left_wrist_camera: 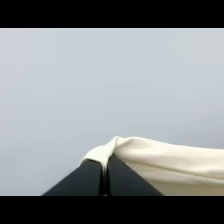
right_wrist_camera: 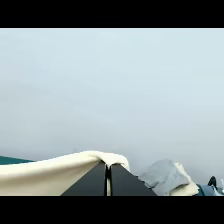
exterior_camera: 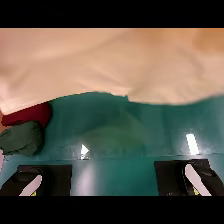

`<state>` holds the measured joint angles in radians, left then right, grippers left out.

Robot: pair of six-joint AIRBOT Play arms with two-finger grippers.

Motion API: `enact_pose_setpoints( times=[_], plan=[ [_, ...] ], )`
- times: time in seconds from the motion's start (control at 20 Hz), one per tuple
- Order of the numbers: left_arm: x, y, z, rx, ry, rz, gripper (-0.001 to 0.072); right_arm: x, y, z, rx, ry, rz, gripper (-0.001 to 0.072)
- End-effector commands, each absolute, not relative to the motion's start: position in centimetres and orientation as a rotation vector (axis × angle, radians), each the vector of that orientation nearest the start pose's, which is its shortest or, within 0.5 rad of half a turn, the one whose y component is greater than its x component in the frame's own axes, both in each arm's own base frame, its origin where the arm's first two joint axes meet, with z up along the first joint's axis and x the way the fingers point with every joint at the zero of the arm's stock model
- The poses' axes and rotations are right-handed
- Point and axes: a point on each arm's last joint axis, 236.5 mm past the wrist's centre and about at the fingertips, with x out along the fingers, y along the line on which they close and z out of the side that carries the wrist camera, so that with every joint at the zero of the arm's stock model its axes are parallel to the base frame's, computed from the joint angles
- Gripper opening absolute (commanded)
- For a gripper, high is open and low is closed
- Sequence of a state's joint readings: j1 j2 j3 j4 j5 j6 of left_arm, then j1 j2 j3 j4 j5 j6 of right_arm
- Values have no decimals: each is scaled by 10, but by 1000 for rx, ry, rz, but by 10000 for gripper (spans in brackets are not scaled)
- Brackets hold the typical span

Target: Fold the shirts.

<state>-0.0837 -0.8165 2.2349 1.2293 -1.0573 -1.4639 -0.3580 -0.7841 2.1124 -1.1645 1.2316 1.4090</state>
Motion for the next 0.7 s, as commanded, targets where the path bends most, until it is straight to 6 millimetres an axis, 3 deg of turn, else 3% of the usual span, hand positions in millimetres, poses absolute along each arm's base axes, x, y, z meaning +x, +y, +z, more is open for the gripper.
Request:
enact_pose_setpoints(
  times=[0.0, 0.1, 0.15, 0.25, 0.35, 0.45, 0.5, 0.65],
  plan=[
    [146, -72, 632, -15, -405, -345, 24, 184, 17, 577, -80, -155, -10, 14],
    [200, -63, 585, -32, -224, -283, 24, 214, 13, 550, -52, -39, 17, 13],
    [236, -61, 545, -43, -89, -262, 25, 241, 11, 523, -16, 62, 55, 13],
    [303, -68, 445, -59, 214, -260, 25, 296, 5, 448, 85, 298, 126, 13],
    [354, -74, 338, -79, 490, -255, 25, 344, -6, 355, 190, 556, 158, 13],
    [386, -82, 234, -113, 730, -254, 25, 375, -15, 260, 258, 798, 153, 13],
    [396, -88, 192, -142, 818, -262, 25, 383, -18, 217, 266, 904, 144, 13],
    [429, -99, 91, -177, 993, -275, 26, 403, -17, 111, 237, 1156, 130, 13]
  ],
)
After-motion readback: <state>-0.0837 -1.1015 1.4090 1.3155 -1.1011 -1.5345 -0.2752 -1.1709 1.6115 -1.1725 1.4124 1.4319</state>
